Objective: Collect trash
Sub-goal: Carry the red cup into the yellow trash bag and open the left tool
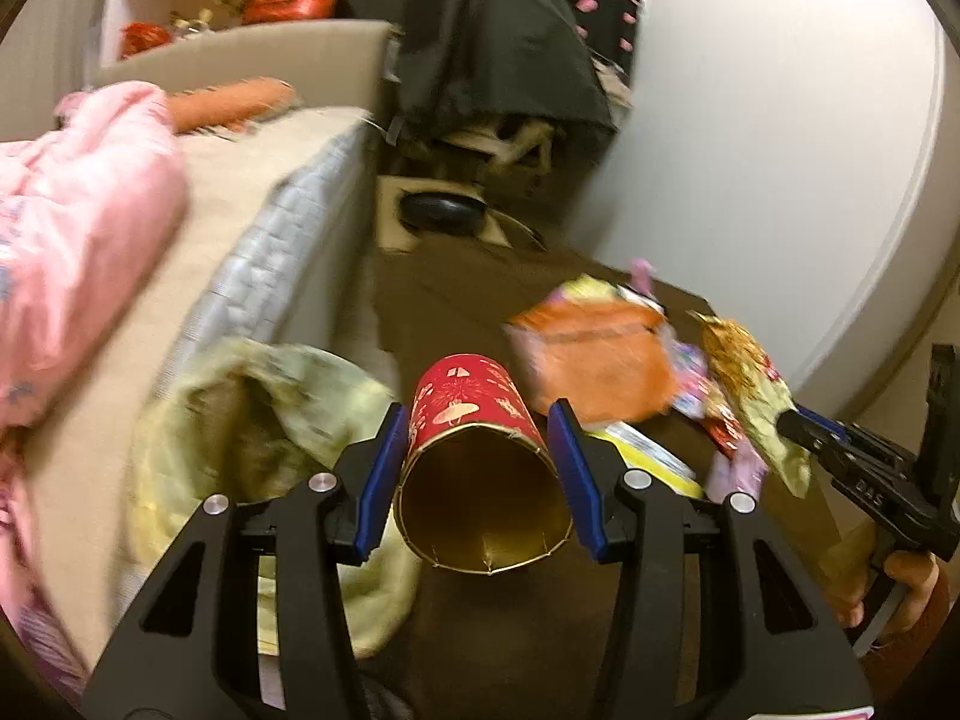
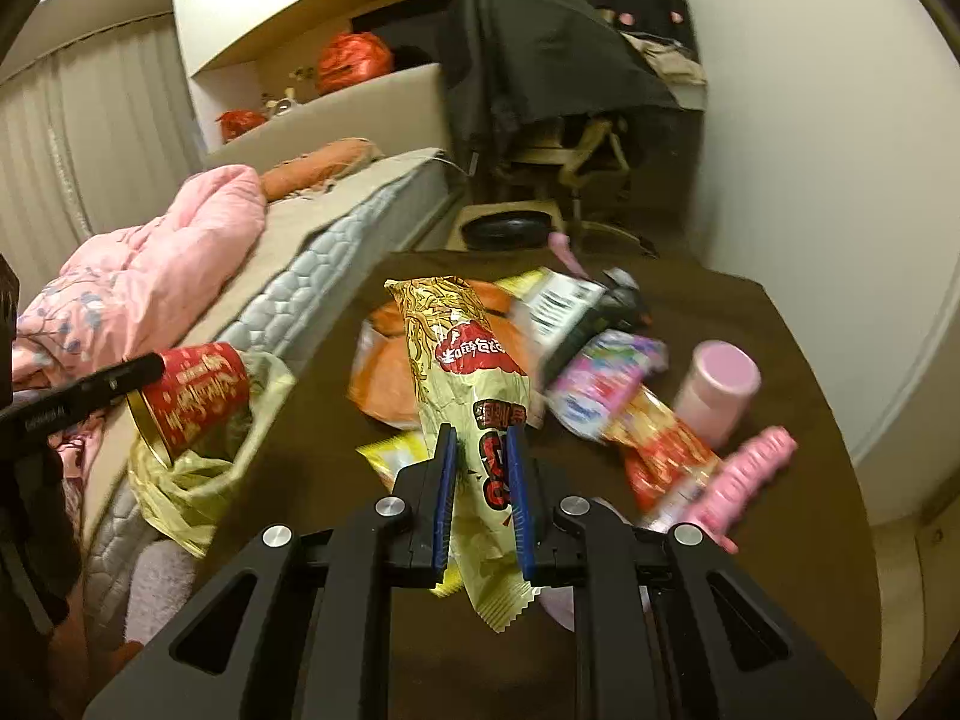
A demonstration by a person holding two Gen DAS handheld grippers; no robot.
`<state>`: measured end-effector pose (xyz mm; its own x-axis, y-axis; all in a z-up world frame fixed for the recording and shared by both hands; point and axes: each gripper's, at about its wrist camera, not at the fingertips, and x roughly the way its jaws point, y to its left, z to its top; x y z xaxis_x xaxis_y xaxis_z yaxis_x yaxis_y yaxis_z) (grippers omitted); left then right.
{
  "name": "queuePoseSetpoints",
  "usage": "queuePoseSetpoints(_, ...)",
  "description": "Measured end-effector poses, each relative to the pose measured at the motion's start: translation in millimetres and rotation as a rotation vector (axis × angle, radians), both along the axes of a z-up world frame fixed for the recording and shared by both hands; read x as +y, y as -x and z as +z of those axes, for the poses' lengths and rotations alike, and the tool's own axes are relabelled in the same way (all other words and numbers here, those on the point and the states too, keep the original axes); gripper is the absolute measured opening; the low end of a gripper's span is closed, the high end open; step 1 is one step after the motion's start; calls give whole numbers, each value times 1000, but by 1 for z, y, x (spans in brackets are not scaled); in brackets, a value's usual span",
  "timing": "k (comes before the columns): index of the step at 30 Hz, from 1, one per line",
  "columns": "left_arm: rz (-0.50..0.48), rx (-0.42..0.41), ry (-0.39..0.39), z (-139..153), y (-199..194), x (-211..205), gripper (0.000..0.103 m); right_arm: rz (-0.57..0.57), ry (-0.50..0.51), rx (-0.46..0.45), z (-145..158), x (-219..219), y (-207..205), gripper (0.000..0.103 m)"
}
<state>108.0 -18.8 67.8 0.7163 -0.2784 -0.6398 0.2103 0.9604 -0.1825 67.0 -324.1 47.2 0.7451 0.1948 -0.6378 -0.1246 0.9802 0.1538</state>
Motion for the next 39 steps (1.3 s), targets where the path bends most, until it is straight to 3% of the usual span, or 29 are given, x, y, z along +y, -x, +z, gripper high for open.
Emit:
queuePoseSetpoints(3, 78, 4, -17, 4, -7, 40, 46, 53, 18, -5, 5, 28, -10, 17)
queuePoseSetpoints(9, 156, 127, -16, -22, -26, 106, 46, 177, 8, 30, -2, 95, -37, 17)
queuePoseSetpoints(16, 177, 221, 49, -68, -36, 141, 46, 306, -67, 153, -35, 171, -83, 17)
queuePoseSetpoints(20, 172, 227, 80, -82, -47, 149, 46, 338, -99, 223, -58, 203, -108, 17)
queuePoseSetpoints(26, 150, 283, 113, -105, -67, 157, 46, 356, -117, 298, -86, 230, -135, 17)
queuePoseSetpoints(32, 164, 327, 136, -122, -80, 170, 48, 369, -72, 328, -108, 241, -147, 17)
queuePoseSetpoints(37, 156, 312, 169, -121, -79, 173, 53, 384, -46, 324, -110, 241, -149, 17)
queuePoseSetpoints(39, 162, 295, 166, -119, -78, 174, 60, 386, -35, 317, -108, 240, -148, 18)
